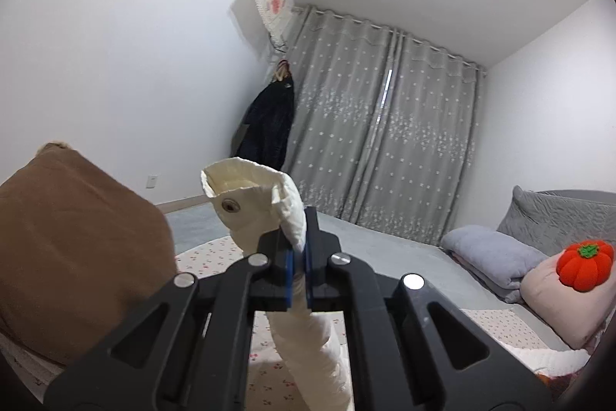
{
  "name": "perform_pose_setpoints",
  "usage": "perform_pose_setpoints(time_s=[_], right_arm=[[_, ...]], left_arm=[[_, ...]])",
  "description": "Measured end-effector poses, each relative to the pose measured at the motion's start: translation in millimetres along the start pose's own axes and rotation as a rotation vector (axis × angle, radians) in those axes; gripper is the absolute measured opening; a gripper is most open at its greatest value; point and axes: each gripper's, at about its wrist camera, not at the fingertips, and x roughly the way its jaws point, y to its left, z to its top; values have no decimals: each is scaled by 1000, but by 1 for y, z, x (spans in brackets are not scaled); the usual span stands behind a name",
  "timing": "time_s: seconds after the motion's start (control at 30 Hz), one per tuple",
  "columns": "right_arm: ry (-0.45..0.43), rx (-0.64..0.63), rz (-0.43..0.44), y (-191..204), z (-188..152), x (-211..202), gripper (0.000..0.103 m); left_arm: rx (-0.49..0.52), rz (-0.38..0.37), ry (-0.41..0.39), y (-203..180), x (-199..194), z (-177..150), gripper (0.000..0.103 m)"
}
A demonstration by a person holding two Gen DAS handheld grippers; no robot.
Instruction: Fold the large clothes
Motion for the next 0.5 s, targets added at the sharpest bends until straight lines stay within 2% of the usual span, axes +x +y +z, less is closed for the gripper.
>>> perform_pose_setpoints(time_s=[0.1,0.13,0.17,0.23,0.33,0.4,0.5], right_arm=[[122,-1,-15,-2,8,47,33],[88,-17,-12,-1,8,48,33],[94,-29,-8,0,8,47,33],[110,-12,27,-6,9,38,34],[93,47,106,-28,0,10,45],[72,81,119,-46,-8,-10,56],[52,128,125,-79,-20,-40,60]], left_arm=[[13,-38,26,-15,13,3,5],[13,-53,39,-20,19,7,5],[12,-71,57,-26,26,9,5],[6,-112,86,-38,41,14,5],[-19,-181,125,-57,64,17,5],[-29,-227,150,-76,79,17,5],[-23,-299,203,-111,105,11,5]])
